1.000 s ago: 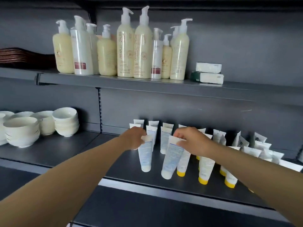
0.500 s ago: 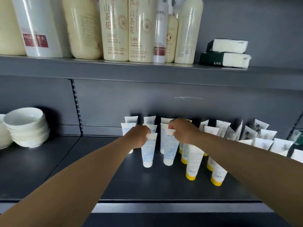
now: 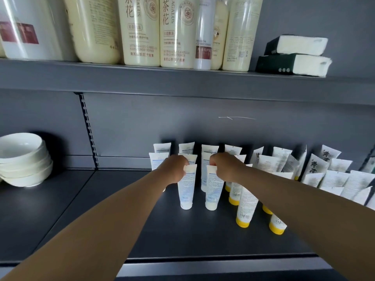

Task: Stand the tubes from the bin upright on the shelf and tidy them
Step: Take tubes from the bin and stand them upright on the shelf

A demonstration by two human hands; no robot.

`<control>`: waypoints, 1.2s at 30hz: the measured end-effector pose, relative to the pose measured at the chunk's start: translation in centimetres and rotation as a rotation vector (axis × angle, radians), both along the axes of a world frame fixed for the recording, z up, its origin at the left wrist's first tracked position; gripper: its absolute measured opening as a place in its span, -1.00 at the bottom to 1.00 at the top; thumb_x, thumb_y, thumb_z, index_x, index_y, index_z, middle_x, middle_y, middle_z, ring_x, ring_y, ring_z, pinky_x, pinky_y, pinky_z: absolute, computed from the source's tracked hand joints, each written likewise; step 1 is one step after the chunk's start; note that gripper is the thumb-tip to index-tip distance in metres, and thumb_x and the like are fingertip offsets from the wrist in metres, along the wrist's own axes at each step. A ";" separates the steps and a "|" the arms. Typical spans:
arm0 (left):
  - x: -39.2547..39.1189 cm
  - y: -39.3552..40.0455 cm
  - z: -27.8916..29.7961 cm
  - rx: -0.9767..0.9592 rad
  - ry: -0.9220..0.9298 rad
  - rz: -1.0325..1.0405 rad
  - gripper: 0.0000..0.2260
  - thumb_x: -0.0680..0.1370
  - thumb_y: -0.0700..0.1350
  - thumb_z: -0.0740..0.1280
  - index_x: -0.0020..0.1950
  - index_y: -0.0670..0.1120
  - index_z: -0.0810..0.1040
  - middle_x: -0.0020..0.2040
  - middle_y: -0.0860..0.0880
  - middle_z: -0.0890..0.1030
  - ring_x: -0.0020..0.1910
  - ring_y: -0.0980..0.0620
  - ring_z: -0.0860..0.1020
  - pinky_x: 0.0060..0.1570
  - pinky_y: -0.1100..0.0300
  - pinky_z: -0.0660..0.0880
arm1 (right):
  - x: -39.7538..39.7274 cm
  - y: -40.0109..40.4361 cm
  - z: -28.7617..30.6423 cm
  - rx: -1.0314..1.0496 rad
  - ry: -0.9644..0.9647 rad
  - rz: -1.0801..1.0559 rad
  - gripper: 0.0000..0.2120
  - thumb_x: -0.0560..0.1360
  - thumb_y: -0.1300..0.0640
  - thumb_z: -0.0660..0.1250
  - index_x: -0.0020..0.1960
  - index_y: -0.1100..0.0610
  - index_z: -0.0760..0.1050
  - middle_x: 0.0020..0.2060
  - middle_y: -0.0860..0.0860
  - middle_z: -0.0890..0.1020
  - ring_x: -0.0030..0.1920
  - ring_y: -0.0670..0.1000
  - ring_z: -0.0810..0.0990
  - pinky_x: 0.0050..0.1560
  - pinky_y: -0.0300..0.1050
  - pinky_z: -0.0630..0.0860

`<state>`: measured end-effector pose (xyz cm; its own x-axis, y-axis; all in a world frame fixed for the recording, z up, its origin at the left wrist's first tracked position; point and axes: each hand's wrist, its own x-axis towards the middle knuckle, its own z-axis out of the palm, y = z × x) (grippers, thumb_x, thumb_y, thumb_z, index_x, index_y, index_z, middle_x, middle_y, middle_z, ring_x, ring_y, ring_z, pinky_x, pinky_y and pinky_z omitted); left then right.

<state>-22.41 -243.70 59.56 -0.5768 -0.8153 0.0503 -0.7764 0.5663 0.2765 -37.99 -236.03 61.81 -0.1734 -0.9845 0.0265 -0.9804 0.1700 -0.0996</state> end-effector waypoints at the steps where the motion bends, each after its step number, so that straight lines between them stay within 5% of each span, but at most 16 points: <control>1: -0.1 0.0 0.0 -0.002 0.000 -0.005 -0.63 0.59 -0.18 0.24 0.40 -0.06 0.38 0.39 -0.10 0.40 0.35 -0.09 0.39 0.28 0.12 0.33 | -0.1 -0.1 0.1 0.004 0.000 0.005 -0.69 0.44 0.46 0.13 0.08 0.24 0.50 0.00 0.15 0.56 -0.07 0.08 0.50 -0.21 -0.14 0.38; 10: -0.4 0.6 0.9 -0.064 0.028 -0.016 -0.77 0.56 -0.15 0.25 0.19 -0.10 0.55 0.18 -0.10 0.57 0.14 -0.09 0.52 0.08 0.14 0.45 | -0.6 1.0 1.3 -0.077 -0.013 0.057 -0.76 0.50 0.32 0.22 0.13 0.16 0.50 0.09 0.09 0.55 0.09 0.10 0.52 0.01 -0.11 0.46; 21: 1.4 4.7 3.7 -0.223 0.046 0.006 -0.73 0.53 -0.10 0.30 0.23 -0.02 0.54 0.20 -0.05 0.54 0.20 -0.01 0.46 0.17 0.12 0.43 | -1.3 6.8 3.4 -0.145 0.024 0.195 -0.76 0.49 0.21 0.30 0.16 0.14 0.48 0.15 0.06 0.54 0.13 0.06 0.51 0.12 -0.10 0.47; 30: 2.4 18.3 1.9 -0.249 -0.053 0.062 -0.70 0.57 -0.05 0.24 0.30 0.00 0.46 0.28 -0.05 0.46 0.35 -0.03 0.32 0.28 0.03 0.36 | -4.2 19.9 1.5 -0.197 0.062 0.418 -0.76 0.48 0.23 0.26 0.14 0.12 0.49 0.09 0.00 0.50 0.05 0.04 0.47 0.02 -0.10 0.41; 36: 0.1 29.9 -7.2 -0.208 -0.030 -0.003 -0.73 0.59 -0.12 0.22 0.26 -0.12 0.53 0.23 -0.11 0.52 0.30 -0.12 0.38 0.29 0.00 0.36 | -10.2 32.4 -5.7 -0.002 0.010 0.538 -0.79 0.53 0.19 0.25 0.16 0.07 0.49 0.10 -0.04 0.51 0.13 0.01 0.47 0.15 -0.08 0.42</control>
